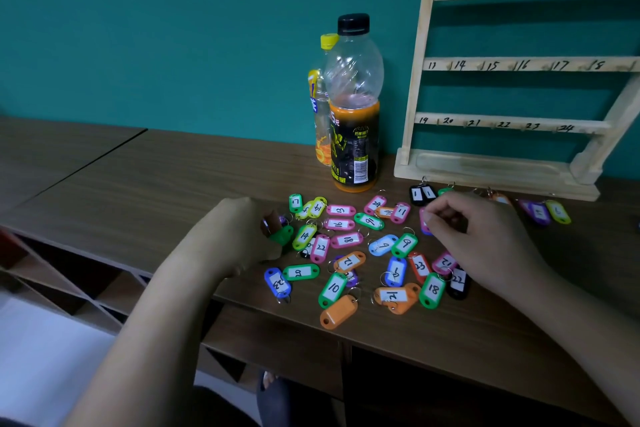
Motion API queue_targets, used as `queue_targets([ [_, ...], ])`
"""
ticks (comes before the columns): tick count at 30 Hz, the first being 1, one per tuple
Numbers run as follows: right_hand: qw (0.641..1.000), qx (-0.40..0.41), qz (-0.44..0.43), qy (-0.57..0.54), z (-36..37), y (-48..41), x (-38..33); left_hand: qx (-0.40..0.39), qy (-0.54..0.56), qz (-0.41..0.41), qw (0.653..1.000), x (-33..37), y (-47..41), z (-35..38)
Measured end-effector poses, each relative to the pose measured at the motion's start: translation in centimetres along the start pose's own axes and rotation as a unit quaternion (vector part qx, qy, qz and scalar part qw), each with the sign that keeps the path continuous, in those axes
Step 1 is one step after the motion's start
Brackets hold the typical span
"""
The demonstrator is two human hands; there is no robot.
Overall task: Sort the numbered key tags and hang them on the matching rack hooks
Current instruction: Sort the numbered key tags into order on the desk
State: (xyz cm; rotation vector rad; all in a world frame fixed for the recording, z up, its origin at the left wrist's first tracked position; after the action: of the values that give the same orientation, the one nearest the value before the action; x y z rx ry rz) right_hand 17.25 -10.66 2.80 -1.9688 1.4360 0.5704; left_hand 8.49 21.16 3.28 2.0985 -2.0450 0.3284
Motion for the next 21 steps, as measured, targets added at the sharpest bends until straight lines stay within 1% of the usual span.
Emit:
queue_targets([
  [3,1.0,-0.004,0.001,-0.001,0.0,0.0,-0.1,0.037,0.019,0.009,0.999,-0.2,0.0,-0.4],
  [6,1.0,-0.003,0.003,-0.002,-0.1,0.0,-0.2,0.08,0.107,0.008,0.991,-0.5,0.0,-0.9],
  [9,1.0,0.004,-0.01,-0.015,-0.6,0.3,-1.1,0.11,0.211,0.042,0.97,1.0,-0.1,-0.9],
  [11,0.999,0.0,-0.026,-0.026,-0.9,0.7,-2.3,0.112,0.273,0.078,0.952,3.1,-0.1,-0.8],
  [13,0.998,-0.025,-0.027,-0.044,-0.6,1.2,-3.4,0.101,0.311,0.11,0.939,5.6,-0.1,-0.5],
  [17,0.989,-0.11,-0.038,-0.095,1.4,2.7,-5.2,0.066,0.34,0.144,0.927,9.2,-0.3,1.0],
  [19,0.985,-0.128,-0.052,-0.101,2.0,2.9,-5.9,0.061,0.313,0.162,0.934,10.2,-0.5,1.5],
  [21,0.984,-0.131,-0.048,-0.106,2.0,2.7,-5.9,0.057,0.288,0.178,0.939,10.7,-0.9,2.1],
])
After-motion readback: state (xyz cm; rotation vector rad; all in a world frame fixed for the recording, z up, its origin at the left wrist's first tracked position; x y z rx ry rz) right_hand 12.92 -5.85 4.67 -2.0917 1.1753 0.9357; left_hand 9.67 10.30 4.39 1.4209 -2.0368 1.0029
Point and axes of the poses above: each hand's wrist, its own y-axis away from the middle knuckle, its own z-axis out of the palm, x = y × z, the point moved 10 cm from there along -y, towards the middle knuckle, and after that the axes turned 15 degrees about z, right-handed, at the moved point
